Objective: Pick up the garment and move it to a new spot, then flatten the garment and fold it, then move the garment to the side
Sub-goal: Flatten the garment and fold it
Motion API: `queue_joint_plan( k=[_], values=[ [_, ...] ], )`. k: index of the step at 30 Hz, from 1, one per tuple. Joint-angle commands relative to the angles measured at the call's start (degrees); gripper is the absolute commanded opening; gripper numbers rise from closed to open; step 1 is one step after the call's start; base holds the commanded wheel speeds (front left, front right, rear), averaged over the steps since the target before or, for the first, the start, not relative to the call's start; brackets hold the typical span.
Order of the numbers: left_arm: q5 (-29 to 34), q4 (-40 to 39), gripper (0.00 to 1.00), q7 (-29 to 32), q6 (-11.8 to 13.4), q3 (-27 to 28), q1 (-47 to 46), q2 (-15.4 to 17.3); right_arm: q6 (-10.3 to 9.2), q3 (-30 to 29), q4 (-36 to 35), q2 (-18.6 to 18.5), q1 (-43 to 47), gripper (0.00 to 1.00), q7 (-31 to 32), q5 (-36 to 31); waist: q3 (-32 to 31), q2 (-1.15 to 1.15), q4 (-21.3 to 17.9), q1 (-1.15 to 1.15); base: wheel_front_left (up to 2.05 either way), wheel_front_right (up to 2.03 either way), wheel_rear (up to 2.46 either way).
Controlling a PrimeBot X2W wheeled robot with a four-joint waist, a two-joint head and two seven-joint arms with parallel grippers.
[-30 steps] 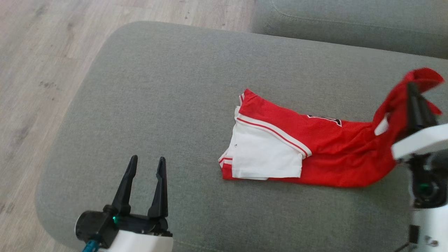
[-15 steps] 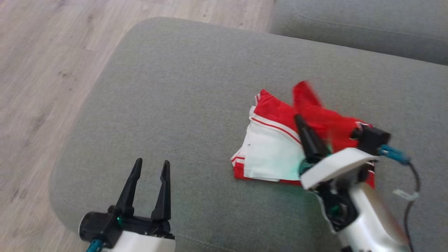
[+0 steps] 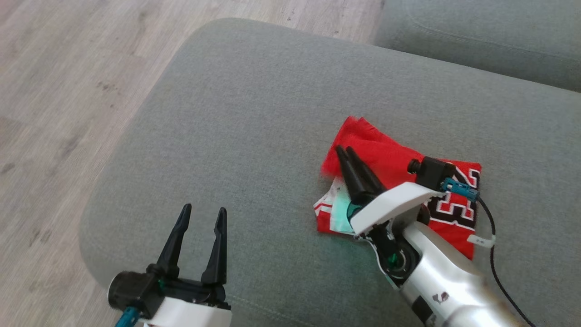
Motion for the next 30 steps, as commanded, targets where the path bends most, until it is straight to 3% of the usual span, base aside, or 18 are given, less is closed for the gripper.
queue_joint_plan(
  k=[1,7,12,13,23,30],
  values=[
    [0.2,-1.5,1.00,-0.4,-0.1,1.8,-1.9,-0.3,0.39,1.5,-1.5,0.7,-3.0,1.00,-1.4,1.1,-0.3,0.00,-0.4,0.00,0.00,0.00,0.00],
    [0.6,-1.2,1.00,-0.4,0.1,3.0,-1.3,-0.3,0.39,1.7,1.8,0.7,-5.1,1.00,-2.9,0.3,-2.8,0.00,-2.8,0.00,0.00,0.00,0.00],
    [0.8,-0.7,1.00,-0.4,1.0,4.7,0.4,-0.3,0.39,-9.7,1.0,0.4,-0.8,1.00,-3.0,-11.5,-5.9,0.00,-5.8,0.00,0.00,0.00,0.00],
    [0.8,-0.7,1.00,-0.4,1.0,4.7,0.4,-0.3,0.39,-9.7,1.0,0.4,-0.8,1.00,-3.0,-11.5,-5.9,0.00,-5.8,0.00,0.00,0.00,0.00],
    [0.4,0.8,1.00,-0.4,3.6,6.4,2.8,-0.3,0.39,-31.3,-16.5,-4.9,21.1,1.00,-3.0,-38.9,-9.7,0.00,-10.6,0.00,0.00,0.00,0.00],
    [1.8,1.8,1.00,-0.4,4.6,6.9,4.5,-0.3,0.39,-36.9,-25.0,-3.4,33.2,1.00,-3.0,-51.9,-11.9,0.00,-12.4,0.00,0.00,0.00,0.00]
  ],
)
